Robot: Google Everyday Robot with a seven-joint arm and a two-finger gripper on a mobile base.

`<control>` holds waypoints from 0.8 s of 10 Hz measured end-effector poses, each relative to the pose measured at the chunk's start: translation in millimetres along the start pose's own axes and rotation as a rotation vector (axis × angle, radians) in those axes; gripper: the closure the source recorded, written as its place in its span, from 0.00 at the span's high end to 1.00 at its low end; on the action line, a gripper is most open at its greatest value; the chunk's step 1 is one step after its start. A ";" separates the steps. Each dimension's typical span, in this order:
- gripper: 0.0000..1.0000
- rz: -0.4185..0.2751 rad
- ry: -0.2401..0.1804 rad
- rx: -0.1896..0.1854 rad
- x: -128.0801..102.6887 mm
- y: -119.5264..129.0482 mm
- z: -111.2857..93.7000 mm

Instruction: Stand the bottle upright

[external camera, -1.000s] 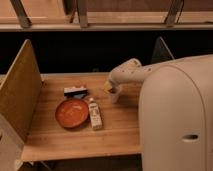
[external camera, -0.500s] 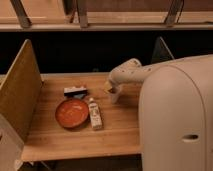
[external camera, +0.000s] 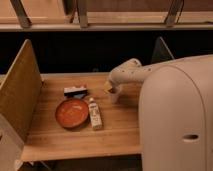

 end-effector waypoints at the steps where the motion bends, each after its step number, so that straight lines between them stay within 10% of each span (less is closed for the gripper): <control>1: 0.80 0.000 0.000 0.000 0.0 0.0 0.0; 4: 0.80 0.057 -0.025 0.030 -0.8 -13.3 -3.8; 8: 0.80 0.401 -0.143 0.144 3.5 -67.7 -21.2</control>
